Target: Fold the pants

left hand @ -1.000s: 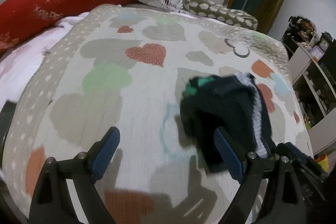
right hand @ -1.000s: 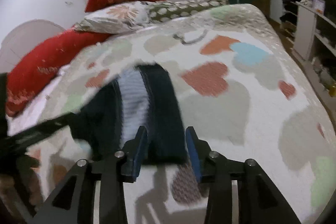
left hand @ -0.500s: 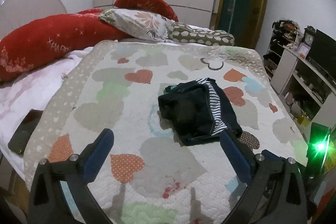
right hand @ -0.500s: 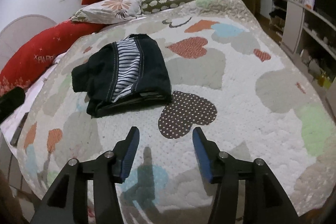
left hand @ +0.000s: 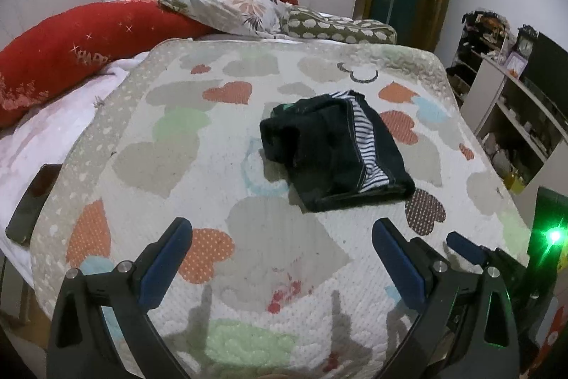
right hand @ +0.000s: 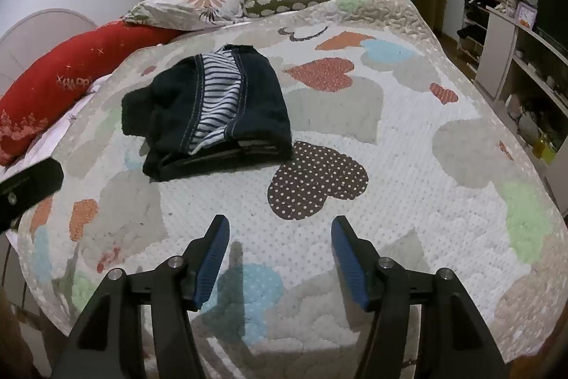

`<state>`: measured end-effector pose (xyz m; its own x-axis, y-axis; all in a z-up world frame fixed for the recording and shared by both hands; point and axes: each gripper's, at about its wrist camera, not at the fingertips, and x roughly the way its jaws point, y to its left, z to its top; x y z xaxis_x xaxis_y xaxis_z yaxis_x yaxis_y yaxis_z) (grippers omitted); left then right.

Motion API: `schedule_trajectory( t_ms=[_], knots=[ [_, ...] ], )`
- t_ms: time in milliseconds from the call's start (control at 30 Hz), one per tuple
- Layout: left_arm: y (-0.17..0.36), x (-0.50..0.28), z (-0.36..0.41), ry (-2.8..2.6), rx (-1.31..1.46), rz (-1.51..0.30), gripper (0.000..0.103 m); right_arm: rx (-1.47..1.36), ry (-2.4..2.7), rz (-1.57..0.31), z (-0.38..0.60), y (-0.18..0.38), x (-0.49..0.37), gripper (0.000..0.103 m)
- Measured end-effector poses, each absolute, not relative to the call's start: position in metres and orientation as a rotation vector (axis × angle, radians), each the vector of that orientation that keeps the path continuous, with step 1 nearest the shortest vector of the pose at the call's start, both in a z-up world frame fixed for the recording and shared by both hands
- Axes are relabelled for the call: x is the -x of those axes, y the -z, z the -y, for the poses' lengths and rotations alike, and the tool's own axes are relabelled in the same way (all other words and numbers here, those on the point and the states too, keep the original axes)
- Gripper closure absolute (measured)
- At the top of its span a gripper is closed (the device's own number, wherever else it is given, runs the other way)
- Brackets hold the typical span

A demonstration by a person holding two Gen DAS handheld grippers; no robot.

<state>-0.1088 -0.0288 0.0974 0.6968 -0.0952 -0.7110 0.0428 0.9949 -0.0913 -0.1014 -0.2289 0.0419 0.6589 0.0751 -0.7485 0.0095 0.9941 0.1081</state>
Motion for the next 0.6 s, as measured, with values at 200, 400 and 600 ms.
schedule_trajectory(
  t_ms=[200, 400, 600],
  knots=[
    [-0.0951, 0.1103, 0.0349, 0.091, 0.042, -0.797, 0.002, -0.096, -0.03, -0.857, 0.2275, -0.0391, 0.1011, 0.039],
    [-0.0922, 0.1094, 0.0366, 0.096, 0.035, -0.809, 0.002, -0.081, -0.026, -0.857, 0.2256, -0.0377, 0.1009, 0.038],
    [-0.09, 0.1087, 0.0361, 0.095, 0.037, -0.816, 0.002, -0.088, -0.02, -0.863, 0.2262, -0.0354, 0.1009, 0.037]
  ],
)
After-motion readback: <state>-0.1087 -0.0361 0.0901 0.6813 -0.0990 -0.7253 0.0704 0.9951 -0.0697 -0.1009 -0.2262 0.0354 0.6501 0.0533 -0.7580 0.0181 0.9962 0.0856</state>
